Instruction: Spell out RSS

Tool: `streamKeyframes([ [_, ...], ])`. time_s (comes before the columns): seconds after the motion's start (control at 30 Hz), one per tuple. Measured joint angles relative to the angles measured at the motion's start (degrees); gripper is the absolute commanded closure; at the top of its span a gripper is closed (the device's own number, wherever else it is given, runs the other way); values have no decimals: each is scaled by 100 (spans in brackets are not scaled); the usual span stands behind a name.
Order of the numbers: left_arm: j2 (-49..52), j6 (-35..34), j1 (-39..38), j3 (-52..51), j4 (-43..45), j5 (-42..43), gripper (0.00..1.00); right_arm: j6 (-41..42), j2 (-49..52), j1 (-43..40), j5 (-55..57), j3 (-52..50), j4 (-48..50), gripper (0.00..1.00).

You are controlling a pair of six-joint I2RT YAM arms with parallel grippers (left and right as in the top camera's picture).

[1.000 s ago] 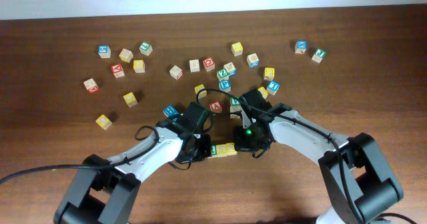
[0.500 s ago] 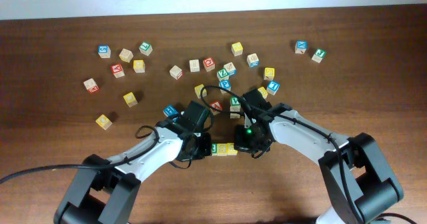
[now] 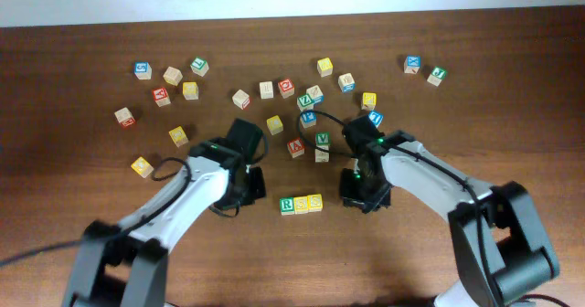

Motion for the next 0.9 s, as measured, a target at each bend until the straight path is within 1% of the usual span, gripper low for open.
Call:
streamKeyframes([
  [0.03,-302,24,116,162,-201,-63,87,-22,-254,-35,293,210,-568,15],
  [0.07,-787,42,308,372,-348,-125,51,-70,-476,-46,420,372,-874,2],
  [0.1,-1104,61,446,501,-428,-151,32,-83,-973,-50,603,612,-1119,2],
  [0.13,-1475,79,627,529,-540,-170,1,-120,-1856,-50,713,662,-1735,2],
  [0.2,-2022,101,927,533,-697,-210,1,-122,-3477,76,804,793,-2371,2],
  [0.23,-2350,81,1102,538,-706,-212,1,2,-4439,361,813,809,-2750,2],
  [0.3,-2669,81,1215,540,-730,-227,1,273,-5252,629,835,793,-2918,2],
  [0.43,-2688,83,1215,542,-726,-229,1,636,-6843,815,1058,791,-2935,2],
  [0.5,-2688,83,1215,542,-726,-229,1,730,-7114,815,1108,789,-2940,2],
  [0.67,-2688,83,1215,542,-726,-229,1,754,-7119,815,1117,789,-2975,2],
  [0.77,-2688,83,1215,542,-726,-227,1,721,-7119,815,1366,782,-3060,2],
  [0.83,-2688,83,1215,542,-726,-227,1,372,-7136,667,1416,647,-2776,2],
  [0.9,-2688,83,1215,542,-728,-227,1,-297,-7202,131,1303,348,-2240,2],
])
